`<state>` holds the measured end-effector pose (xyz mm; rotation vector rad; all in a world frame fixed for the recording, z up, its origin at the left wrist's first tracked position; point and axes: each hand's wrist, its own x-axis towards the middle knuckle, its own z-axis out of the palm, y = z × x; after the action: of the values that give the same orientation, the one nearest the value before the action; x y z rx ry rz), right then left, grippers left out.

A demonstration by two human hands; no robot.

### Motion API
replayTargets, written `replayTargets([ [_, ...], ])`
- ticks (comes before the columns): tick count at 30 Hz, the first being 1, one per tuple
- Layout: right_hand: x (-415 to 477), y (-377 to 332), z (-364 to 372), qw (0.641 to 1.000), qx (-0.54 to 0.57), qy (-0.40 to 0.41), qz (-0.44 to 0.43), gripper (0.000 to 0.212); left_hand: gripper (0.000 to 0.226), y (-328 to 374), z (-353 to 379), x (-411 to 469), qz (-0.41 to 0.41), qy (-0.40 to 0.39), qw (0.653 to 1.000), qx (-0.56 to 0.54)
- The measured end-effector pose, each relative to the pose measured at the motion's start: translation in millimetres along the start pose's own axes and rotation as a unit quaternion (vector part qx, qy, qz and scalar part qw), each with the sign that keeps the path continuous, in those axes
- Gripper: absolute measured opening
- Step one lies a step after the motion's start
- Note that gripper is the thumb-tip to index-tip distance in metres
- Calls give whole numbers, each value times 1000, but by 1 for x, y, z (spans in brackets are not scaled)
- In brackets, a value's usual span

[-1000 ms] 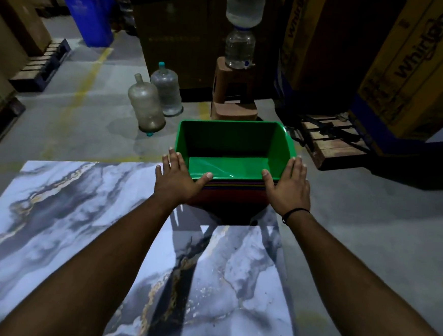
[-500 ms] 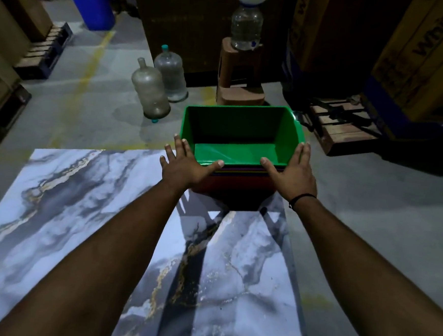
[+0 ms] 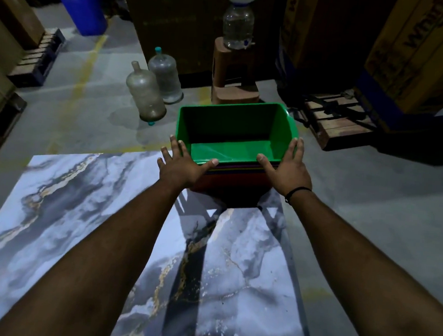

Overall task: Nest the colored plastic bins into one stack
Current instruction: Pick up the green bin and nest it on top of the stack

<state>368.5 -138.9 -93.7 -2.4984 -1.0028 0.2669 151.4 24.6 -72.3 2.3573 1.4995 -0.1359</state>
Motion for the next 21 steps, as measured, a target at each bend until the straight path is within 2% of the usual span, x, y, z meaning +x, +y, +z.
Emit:
replayTargets([
  [2,0,0,-2,1000,-12,-6,1,110,118,3,5,-1,7,22,1000,12],
  [7,-12,-6,0,997,-80,17,14,93,95,10,32,-13,46,134,989,51],
  [10,-27,-13,8,989,-128,38,-62,82,84,7,42,-24,82,145,984,61],
  [14,-54,-30,23,974,-145,33,-171,78,87,1,56,-47,161,173,965,113],
  [16,-63,-39,29,969,-151,23,-193,77,89,0,60,-52,189,172,958,127],
  [21,-66,-41,33,961,-183,-22,-204,85,102,-3,56,-57,197,155,960,127],
])
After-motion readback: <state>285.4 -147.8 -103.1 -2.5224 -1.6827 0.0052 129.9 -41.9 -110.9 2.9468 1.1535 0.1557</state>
